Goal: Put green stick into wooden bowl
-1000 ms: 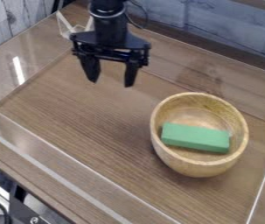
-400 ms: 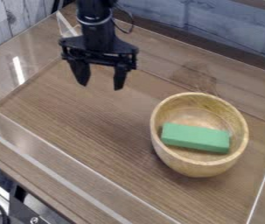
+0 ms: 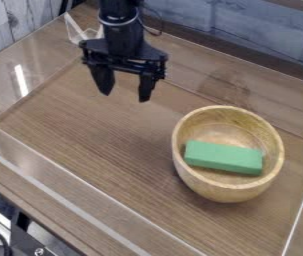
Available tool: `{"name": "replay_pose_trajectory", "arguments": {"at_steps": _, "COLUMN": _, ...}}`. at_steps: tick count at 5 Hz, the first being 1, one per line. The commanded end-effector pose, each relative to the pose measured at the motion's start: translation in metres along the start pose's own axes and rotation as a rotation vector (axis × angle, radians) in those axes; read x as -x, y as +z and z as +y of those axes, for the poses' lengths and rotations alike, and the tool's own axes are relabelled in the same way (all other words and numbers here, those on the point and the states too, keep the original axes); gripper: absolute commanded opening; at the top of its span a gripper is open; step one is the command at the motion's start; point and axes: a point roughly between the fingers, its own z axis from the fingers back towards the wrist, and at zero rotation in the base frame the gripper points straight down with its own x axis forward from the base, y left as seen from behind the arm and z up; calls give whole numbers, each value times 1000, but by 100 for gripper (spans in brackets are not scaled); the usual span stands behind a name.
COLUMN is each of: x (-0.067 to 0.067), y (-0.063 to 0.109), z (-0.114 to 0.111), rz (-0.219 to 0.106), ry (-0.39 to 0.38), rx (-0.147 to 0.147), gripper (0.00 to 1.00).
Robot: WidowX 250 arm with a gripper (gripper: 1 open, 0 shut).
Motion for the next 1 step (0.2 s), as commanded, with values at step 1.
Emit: {"name": "replay_pose_trajectory", "arguments": {"at_steps": 1, "x": -17, "y": 8, "z": 5, "rz": -48, "ry": 46, "rx": -8, "gripper": 100}}
